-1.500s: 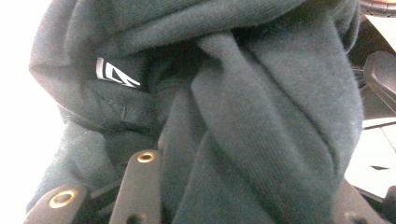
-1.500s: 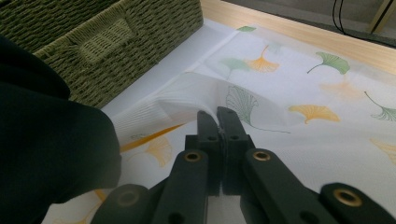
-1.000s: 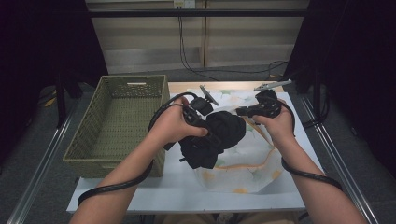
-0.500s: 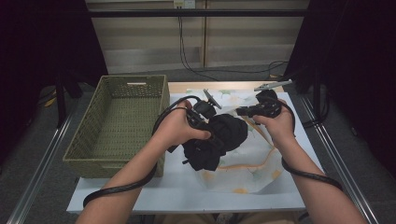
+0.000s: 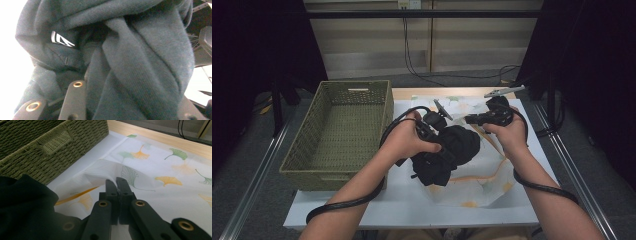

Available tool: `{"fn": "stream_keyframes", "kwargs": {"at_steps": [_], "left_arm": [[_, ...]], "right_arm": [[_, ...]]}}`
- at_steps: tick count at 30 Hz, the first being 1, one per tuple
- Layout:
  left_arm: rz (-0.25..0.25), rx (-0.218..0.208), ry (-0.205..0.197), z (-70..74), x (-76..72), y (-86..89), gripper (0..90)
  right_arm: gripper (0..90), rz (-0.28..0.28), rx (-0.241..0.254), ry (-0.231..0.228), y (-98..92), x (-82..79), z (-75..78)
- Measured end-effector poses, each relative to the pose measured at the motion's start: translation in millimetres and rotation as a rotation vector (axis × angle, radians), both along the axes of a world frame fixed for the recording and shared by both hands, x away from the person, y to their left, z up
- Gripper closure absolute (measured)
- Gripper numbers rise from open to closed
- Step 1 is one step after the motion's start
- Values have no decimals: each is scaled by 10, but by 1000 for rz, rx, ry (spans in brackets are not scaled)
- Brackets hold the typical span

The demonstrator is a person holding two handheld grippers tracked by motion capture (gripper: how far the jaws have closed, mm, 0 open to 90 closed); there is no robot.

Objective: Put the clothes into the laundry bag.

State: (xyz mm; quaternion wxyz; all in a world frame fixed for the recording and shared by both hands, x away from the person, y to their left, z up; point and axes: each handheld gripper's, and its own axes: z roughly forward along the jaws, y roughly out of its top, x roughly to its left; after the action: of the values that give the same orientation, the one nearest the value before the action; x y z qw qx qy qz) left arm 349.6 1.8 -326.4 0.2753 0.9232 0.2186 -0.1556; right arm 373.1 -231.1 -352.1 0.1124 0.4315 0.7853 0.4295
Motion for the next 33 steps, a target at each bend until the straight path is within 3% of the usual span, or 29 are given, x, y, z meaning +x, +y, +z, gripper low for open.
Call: {"fn": "stream_keyframes", "kwargs": {"at_steps": [18,29,33], "left_arm": [[7,6,29,-98,-28,-82,605],[14,-8,26,-142,-55,-127,603],[19,-17,42,-144,-67,-144,601]], "right_arm": [[900,-1,-1,0,3,-7,3],[900,5,-2,-2,27,-6,15],[900,3,-2,-2,25,-2,12]]}}
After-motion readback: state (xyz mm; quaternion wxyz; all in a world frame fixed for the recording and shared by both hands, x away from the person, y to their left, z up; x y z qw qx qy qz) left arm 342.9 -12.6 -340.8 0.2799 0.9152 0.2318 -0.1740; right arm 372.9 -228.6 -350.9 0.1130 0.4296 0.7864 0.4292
